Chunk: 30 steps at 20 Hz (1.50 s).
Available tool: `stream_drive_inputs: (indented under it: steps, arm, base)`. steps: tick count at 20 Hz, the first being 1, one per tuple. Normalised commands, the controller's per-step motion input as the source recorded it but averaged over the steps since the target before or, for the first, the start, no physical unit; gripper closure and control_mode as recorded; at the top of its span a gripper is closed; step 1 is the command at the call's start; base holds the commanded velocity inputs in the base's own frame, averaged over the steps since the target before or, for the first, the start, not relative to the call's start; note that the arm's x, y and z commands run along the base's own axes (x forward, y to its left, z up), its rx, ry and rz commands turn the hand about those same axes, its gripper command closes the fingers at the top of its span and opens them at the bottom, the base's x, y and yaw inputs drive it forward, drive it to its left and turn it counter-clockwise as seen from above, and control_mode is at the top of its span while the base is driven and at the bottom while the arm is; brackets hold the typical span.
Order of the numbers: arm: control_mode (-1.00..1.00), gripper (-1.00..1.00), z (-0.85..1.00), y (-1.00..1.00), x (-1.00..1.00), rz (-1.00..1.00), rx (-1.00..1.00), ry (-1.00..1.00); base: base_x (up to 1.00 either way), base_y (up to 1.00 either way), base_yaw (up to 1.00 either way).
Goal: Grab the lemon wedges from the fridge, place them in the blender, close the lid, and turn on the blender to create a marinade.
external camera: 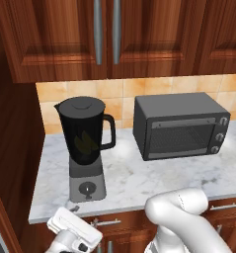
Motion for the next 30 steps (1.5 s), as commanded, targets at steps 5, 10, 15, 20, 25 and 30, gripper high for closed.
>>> stream_drive_inputs:
  steps: [5,10,15,20,25,30]
  arm:
    - [-1.00,-1.00,0.88,-0.24,-0.03,0.00,0.04,-0.10]
    - [-1.00,-1.00,0.76,-0.20,-0.08,0.00,0.04,-0.06]
    - [-1.00,-1.00,0.59,-0.12,-0.05,0.00,0.02,-0.06]
    - [-1.00,-1.00,0.59,-0.03,0.00,-0.01,0.00,-0.01]
    - [-1.00,-1.00,0.37,-0.02,0.00,-0.02,0.00,0.00]
    - [-1.00,-1.00,0.06,0.00,0.00,-0.02,0.00,0.00]
  base:
    - [0.00,0.00,0.00]
    - [0.00,0.00,0.00]
    - [0.00,0.00,0.00]
    - [0.00,0.00,0.00]
    - [0.00,0.00,0.00]
    - [0.00,0.00,0.00]
